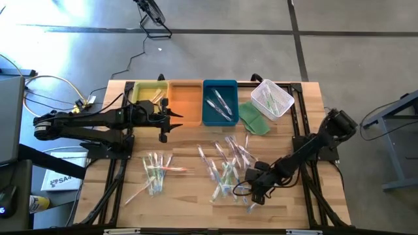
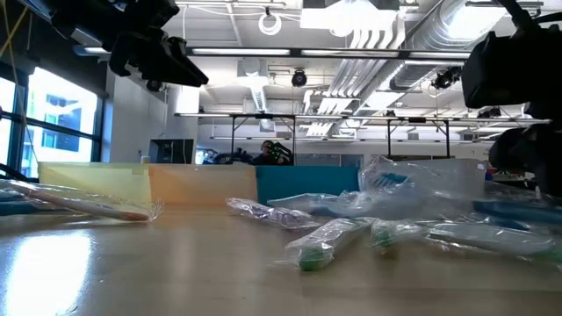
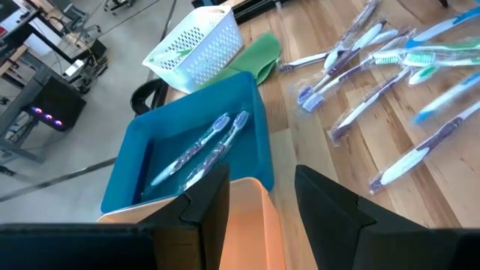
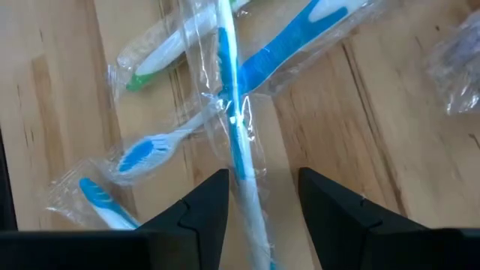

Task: Pick & Place Toothbrushes
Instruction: Put the blue toothbrush into the orange bin

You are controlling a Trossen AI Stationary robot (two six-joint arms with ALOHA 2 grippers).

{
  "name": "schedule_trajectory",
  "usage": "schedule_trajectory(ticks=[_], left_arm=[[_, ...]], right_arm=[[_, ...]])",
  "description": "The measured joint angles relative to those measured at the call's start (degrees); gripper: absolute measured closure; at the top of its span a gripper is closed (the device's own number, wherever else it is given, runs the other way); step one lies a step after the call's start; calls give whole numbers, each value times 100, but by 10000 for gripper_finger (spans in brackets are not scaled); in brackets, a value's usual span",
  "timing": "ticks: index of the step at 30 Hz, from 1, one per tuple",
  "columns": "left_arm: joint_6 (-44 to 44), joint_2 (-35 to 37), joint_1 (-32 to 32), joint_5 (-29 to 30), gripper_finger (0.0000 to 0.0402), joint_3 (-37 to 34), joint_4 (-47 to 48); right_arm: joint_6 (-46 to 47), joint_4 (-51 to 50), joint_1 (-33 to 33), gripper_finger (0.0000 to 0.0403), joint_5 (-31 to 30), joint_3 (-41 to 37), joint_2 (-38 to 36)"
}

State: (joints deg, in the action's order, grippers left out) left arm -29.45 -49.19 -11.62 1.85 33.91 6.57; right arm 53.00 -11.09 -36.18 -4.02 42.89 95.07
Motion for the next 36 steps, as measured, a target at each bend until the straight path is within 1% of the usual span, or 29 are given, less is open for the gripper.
schedule_trajectory(ticks=[5,8,11,18,21,24,28,33,36], left_arm=[[0,0,1,0,255,0,-1],[0,0,0,0,255,0,0],[0,0,2,0,255,0,0],[0,0,2,0,255,0,-1],[0,0,2,0,255,0,-2],[0,0,2,0,255,0,-2],[3,0,2,0,255,0,-8],[275,0,2,2,255,0,-178],[414,-1,2,2,255,3,-471]], right_arm=[[81,-13,-62,248,-119,4,52],[82,-19,-62,259,-161,-2,33],[80,-44,-60,285,-190,-7,35],[78,-43,-55,363,-228,-15,5],[65,-28,-53,385,-188,-20,-81],[-13,-32,-58,383,-61,-33,-230],[-173,-3,-60,384,-82,-31,-603],[-412,-16,-4,384,-514,-31,-1181],[-718,-15,116,384,-999,-31,-1548]])
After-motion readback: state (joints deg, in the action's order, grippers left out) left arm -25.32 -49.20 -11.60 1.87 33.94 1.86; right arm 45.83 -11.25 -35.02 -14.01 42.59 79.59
